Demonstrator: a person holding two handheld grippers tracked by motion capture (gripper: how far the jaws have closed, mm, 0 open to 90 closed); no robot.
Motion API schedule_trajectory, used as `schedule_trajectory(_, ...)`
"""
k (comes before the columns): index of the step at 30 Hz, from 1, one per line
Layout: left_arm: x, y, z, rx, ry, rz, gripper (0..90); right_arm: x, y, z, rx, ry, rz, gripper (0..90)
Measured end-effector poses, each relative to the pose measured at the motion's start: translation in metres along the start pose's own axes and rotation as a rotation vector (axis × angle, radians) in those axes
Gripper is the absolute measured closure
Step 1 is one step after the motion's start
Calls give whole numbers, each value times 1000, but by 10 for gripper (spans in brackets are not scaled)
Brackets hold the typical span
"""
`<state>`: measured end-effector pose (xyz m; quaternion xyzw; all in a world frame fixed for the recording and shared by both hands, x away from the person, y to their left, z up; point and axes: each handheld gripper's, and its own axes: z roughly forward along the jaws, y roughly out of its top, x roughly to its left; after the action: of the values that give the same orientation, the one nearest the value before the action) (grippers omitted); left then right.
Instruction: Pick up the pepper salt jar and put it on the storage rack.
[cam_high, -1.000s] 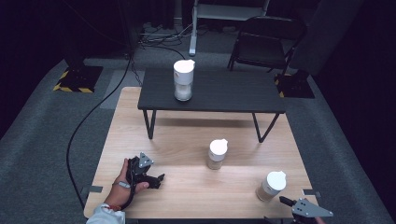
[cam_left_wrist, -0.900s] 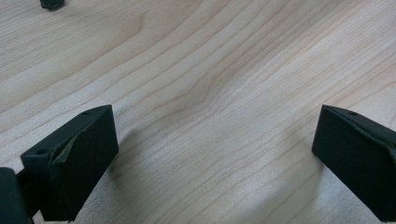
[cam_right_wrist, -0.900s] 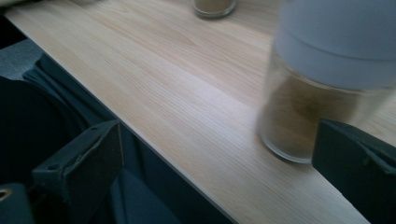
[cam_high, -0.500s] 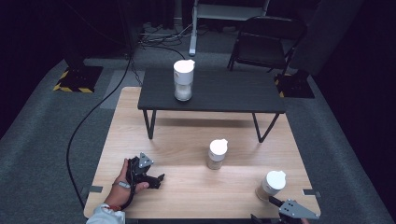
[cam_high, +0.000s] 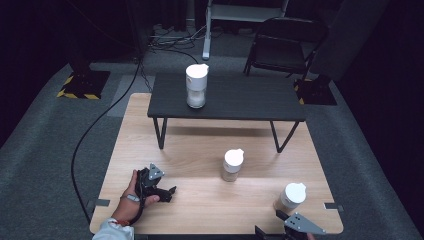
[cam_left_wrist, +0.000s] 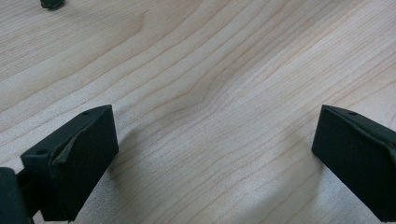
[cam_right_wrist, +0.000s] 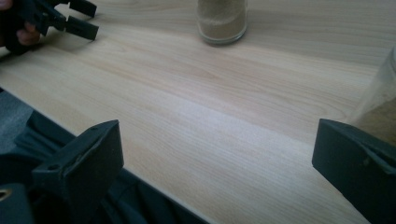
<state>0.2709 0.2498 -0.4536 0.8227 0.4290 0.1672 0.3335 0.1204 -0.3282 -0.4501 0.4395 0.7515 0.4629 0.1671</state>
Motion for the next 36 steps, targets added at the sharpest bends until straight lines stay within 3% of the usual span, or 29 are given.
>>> schedule_trajectory(3,0,0,0,0,0,1,1,5,-1,4,-16,-11,18,18)
schedule_trajectory(10,0,0,0,0,0,1,1,22,0,14,-27,-50,6,20)
schedule_trajectory(20,0,0,0,0,-2,7,1,41,8,33,-22,-58,-58,21)
schedule_trajectory(31,0,0,0,0,-3,8,1,45,22,49,-26,-42,-109,21)
schedule_trajectory(36,0,0,0,1,-5,9,1,45,27,57,-27,-40,-111,21)
